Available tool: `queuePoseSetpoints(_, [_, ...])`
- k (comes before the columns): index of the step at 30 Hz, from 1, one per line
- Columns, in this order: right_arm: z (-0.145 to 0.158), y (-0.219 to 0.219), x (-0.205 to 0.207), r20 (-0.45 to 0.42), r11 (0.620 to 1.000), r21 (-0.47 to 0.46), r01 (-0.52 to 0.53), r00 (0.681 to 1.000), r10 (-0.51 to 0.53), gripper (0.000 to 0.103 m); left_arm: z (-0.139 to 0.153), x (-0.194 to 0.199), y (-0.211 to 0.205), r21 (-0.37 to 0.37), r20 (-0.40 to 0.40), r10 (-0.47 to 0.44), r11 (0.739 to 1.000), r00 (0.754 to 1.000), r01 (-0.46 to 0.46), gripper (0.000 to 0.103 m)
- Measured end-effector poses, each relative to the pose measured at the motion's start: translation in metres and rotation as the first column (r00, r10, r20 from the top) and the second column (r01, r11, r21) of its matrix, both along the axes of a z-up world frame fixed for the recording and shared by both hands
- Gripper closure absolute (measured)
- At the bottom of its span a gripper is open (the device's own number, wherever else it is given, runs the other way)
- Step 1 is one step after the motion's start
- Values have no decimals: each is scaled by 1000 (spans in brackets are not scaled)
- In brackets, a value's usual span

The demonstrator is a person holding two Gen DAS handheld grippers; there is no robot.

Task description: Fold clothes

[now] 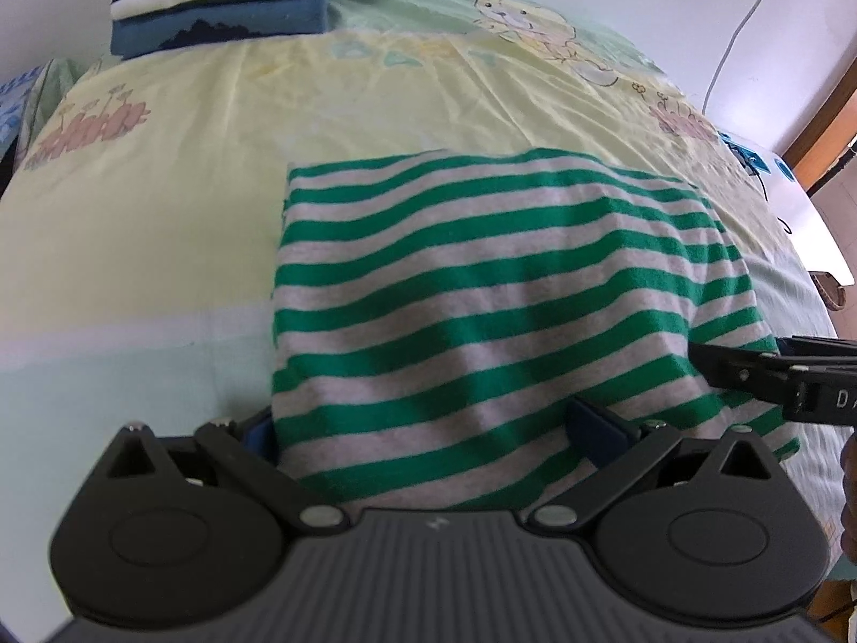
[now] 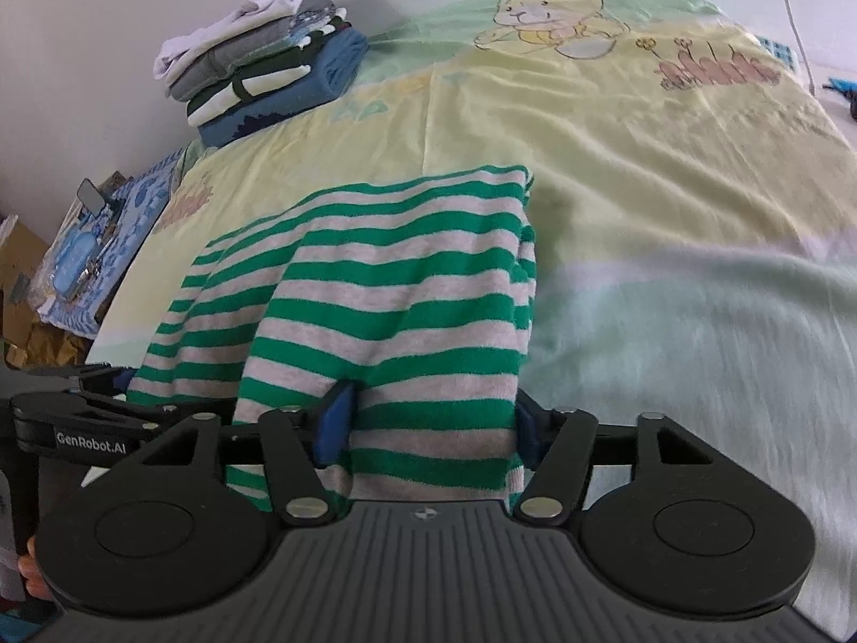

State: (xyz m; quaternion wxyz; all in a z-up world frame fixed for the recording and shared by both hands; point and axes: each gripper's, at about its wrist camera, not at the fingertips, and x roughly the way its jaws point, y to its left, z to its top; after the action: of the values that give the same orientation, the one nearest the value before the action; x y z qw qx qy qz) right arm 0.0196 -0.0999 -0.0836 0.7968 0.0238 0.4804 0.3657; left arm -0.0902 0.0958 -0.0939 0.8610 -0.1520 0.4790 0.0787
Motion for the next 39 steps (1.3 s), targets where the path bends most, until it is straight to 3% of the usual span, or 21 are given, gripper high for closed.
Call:
queuePoseSetpoints(3, [-1, -4, 3, -8, 999, 25, -22, 1000, 22, 37, 0, -1, 0, 3, 5, 3, 1000, 1000, -3, 1])
queuePoseSetpoints(10, [1, 10, -8, 52, 999, -37, 8, 999, -6, 34, 0, 0, -3, 15, 2, 26, 1000, 1000, -26, 1])
queuePoseSetpoints(19, [3, 12, -13, 89, 999, -40, -16, 996, 19, 51, 0, 0, -6, 28, 3, 38, 999, 999, -38, 1])
queuePoseSetpoints(28, [-1, 6, -4, 31, 1000, 1, -8, 999, 7, 40, 0, -1, -3, 16, 9, 24, 1000, 1000, -25, 2])
queuePoseSetpoints(32, [1, 8, -4, 25, 1000, 2, -17, 1000, 17, 50, 0, -2, -3, 15, 16, 25, 1000, 1000, -25, 3])
queuePoseSetpoints(36, [4, 9, -9, 61, 999, -9, -48, 997, 49, 57, 4, -6, -6, 5, 48, 14, 1000, 999, -14, 18])
queuePoseSetpoints(39, [3, 10, -9, 65, 999, -12, -49, 997, 49, 57, 4, -6, -2, -12, 55, 6, 1000, 998, -6, 19])
